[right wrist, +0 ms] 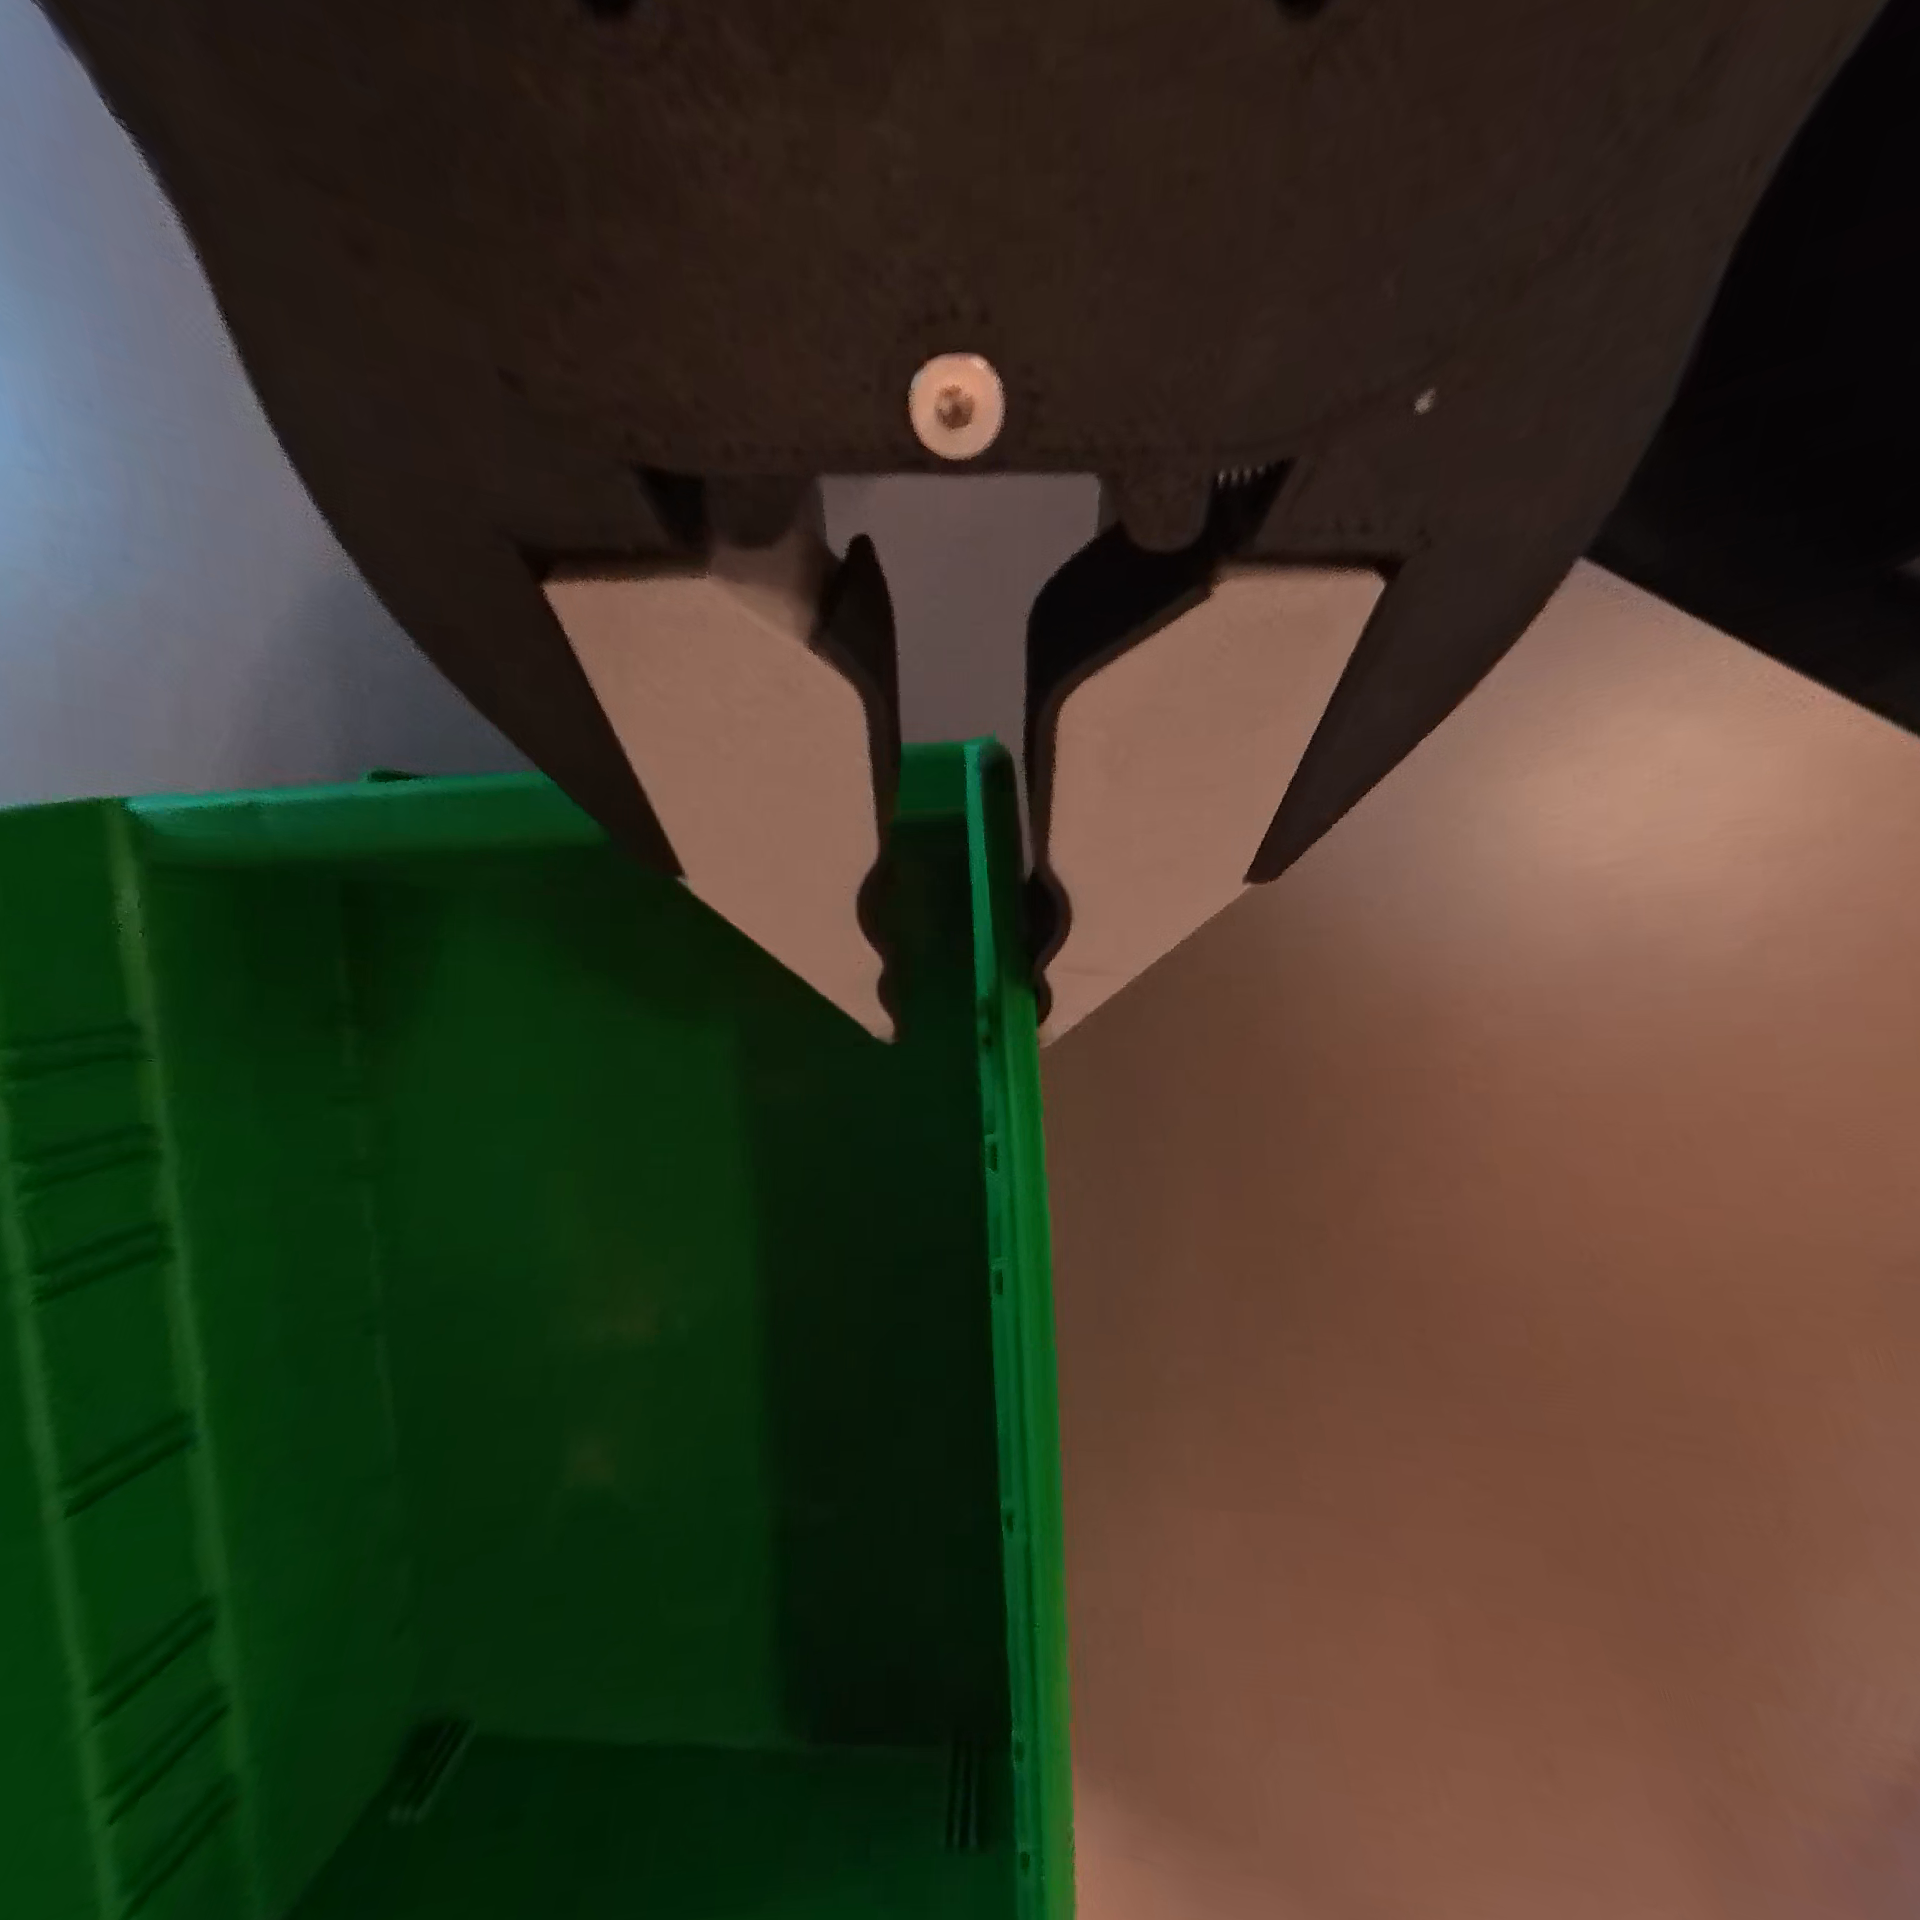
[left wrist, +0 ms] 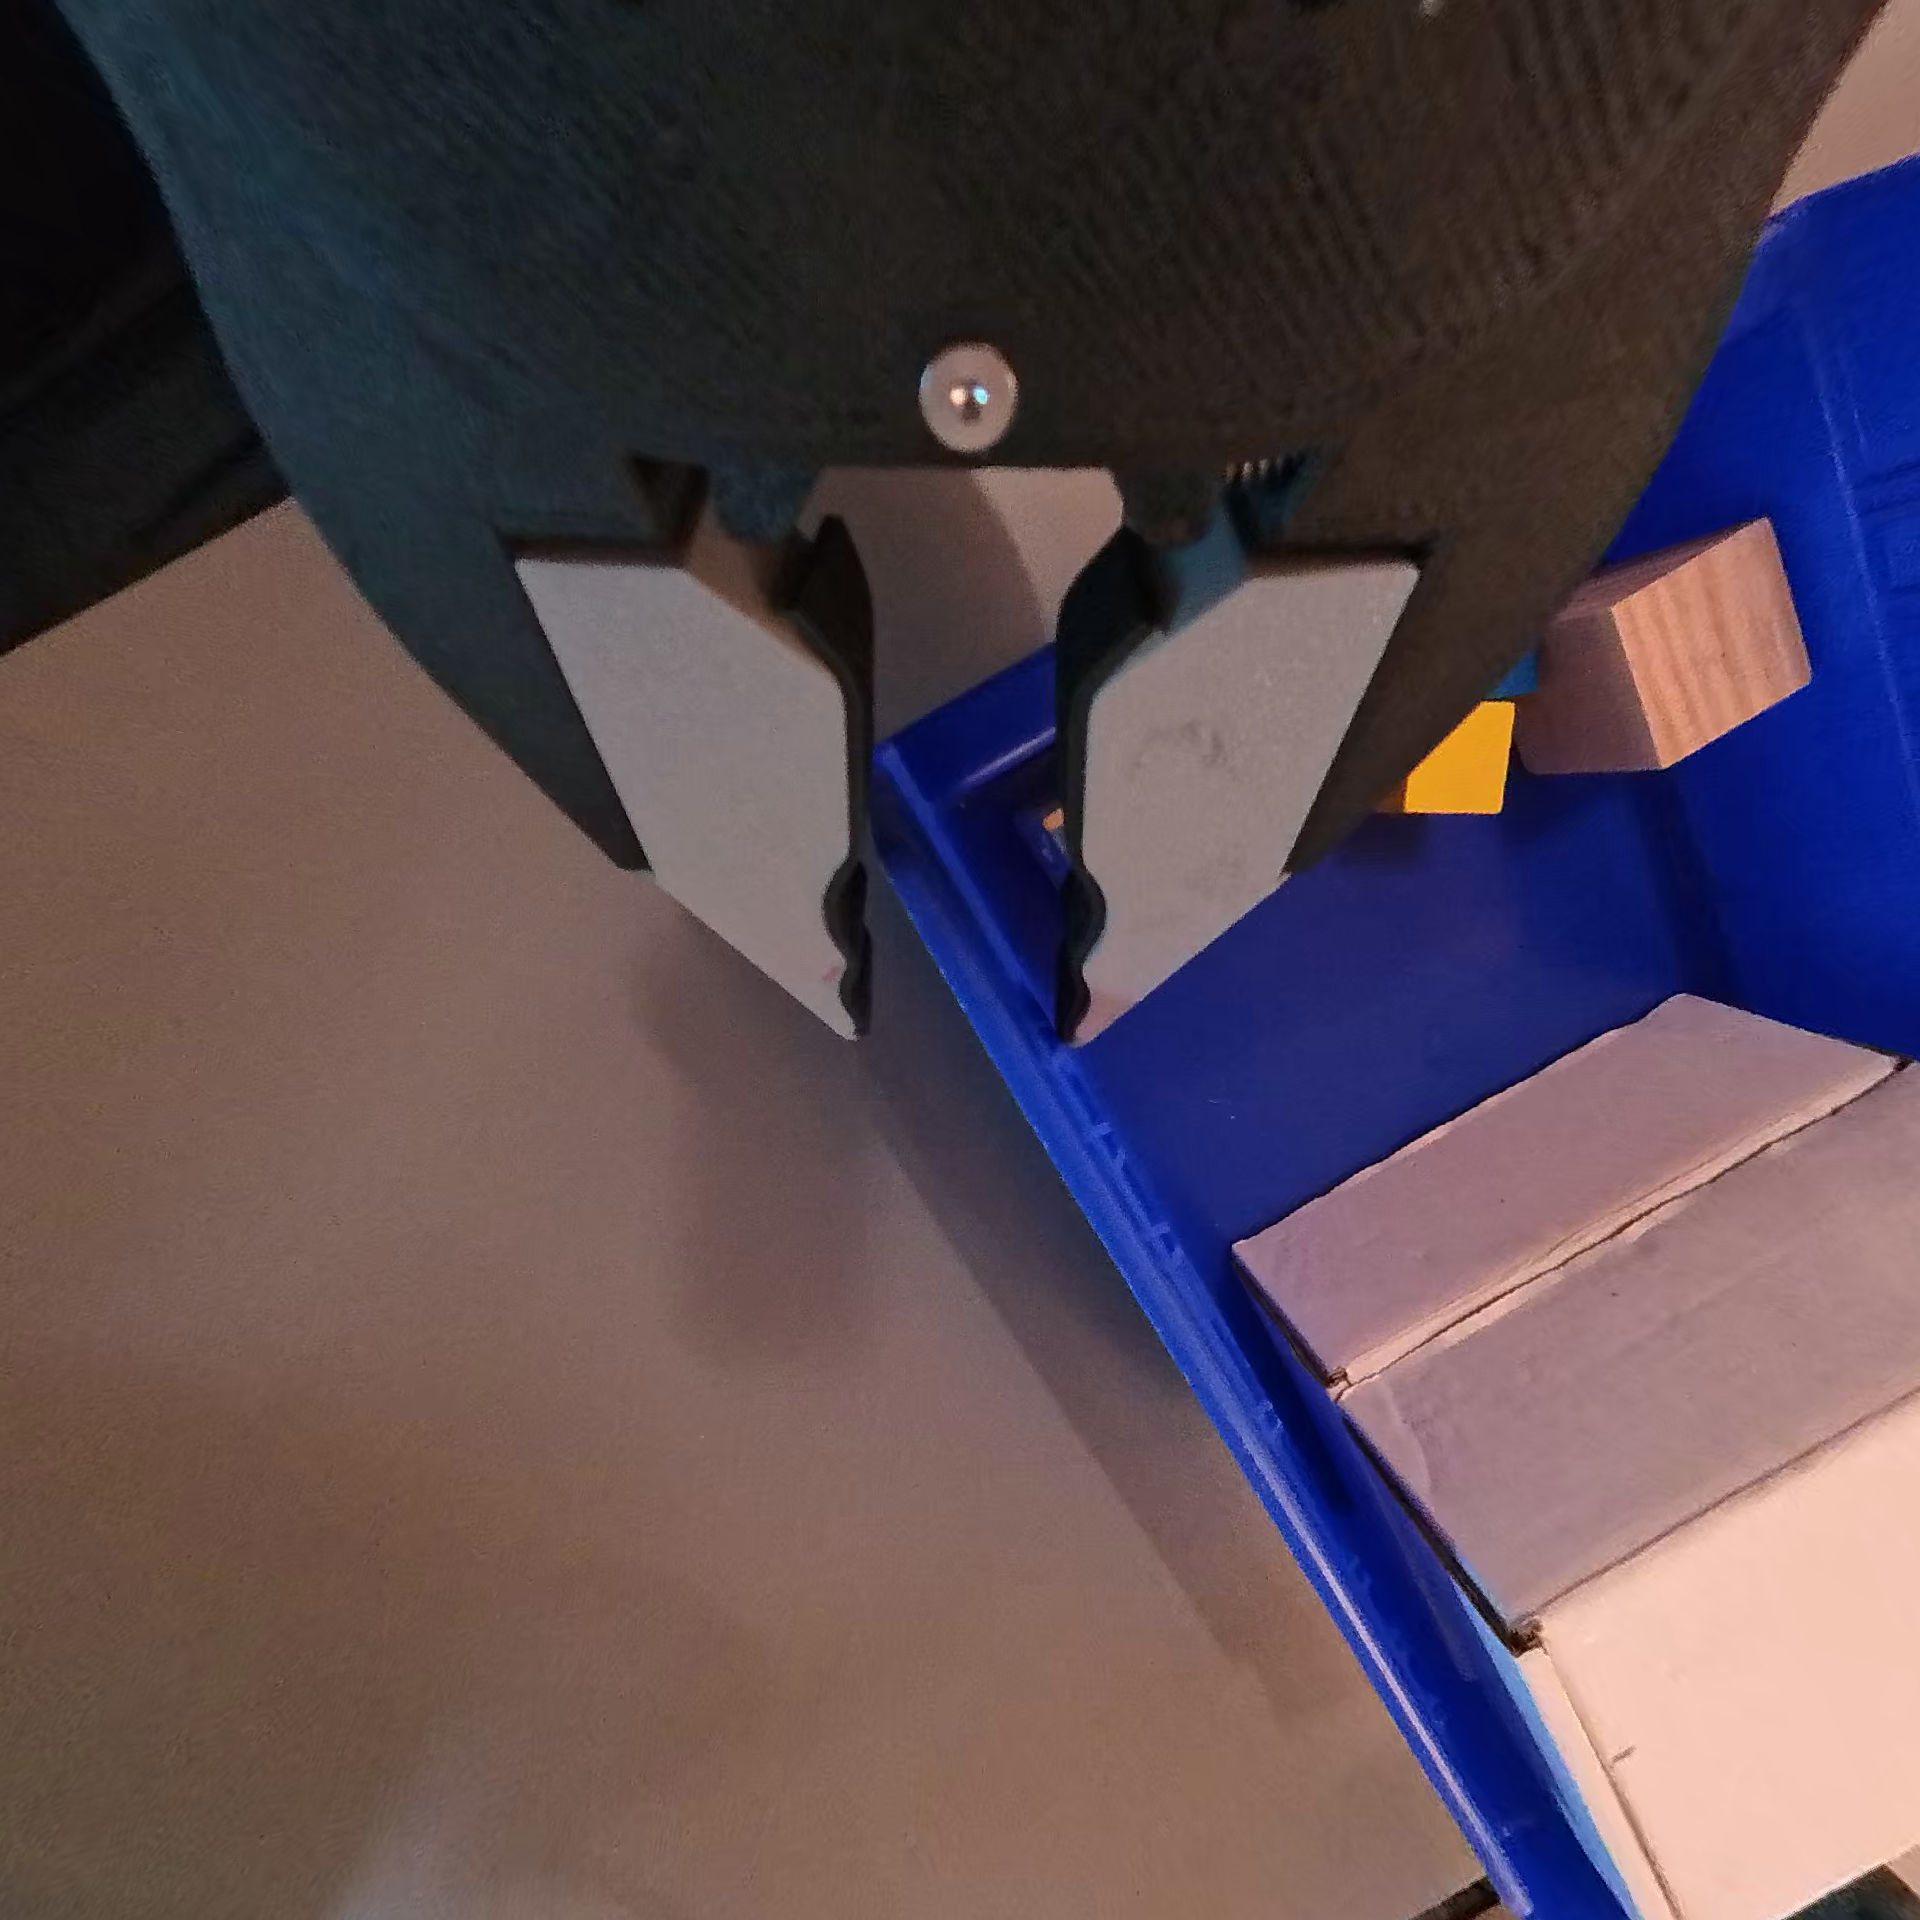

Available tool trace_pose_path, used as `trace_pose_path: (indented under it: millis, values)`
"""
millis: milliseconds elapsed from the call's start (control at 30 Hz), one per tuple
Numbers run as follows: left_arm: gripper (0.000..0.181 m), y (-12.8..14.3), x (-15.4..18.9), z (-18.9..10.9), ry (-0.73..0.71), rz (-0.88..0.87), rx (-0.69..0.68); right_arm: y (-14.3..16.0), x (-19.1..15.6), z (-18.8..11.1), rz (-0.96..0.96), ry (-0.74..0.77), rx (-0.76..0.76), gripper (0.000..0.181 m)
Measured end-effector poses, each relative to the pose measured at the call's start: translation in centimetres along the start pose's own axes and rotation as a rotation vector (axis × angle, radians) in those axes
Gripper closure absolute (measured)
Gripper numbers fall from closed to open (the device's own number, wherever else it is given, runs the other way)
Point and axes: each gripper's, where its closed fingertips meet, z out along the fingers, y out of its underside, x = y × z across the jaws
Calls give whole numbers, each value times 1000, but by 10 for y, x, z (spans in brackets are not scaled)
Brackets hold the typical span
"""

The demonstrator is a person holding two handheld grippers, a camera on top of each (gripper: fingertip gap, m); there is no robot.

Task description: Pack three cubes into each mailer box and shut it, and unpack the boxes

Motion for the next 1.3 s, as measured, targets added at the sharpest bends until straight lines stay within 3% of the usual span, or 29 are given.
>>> trace_pose_path:
  millis: [100,267,400,600,700,1000,1200,1300]
  values:
    - [148,-2,0,0,1,0,11,8,-2,12,-15,-14,-60,179]
    - [148,-13,0,-6,10,-15,78,19,14,13,38,34,-106,178]
    - [150,-14,-1,-8,23,-25,94,37,28,2,190,-39,-119,175]
    - [152,-15,-1,-9,28,-22,100,79,59,-27,339,37,-189,175]
    - [152,-17,-1,-9,26,-23,104,88,47,-35,271,43,-250,174]
    - [152,-16,-2,-7,27,-32,114,67,21,-38,126,63,-247,160]
    - [156,-19,-13,-3,-18,-47,138,27,19,-76,79,149,-30,164]
    - [166,-13,-30,-6,-123,-16,113,-5,3,-94,28,119,143,167]
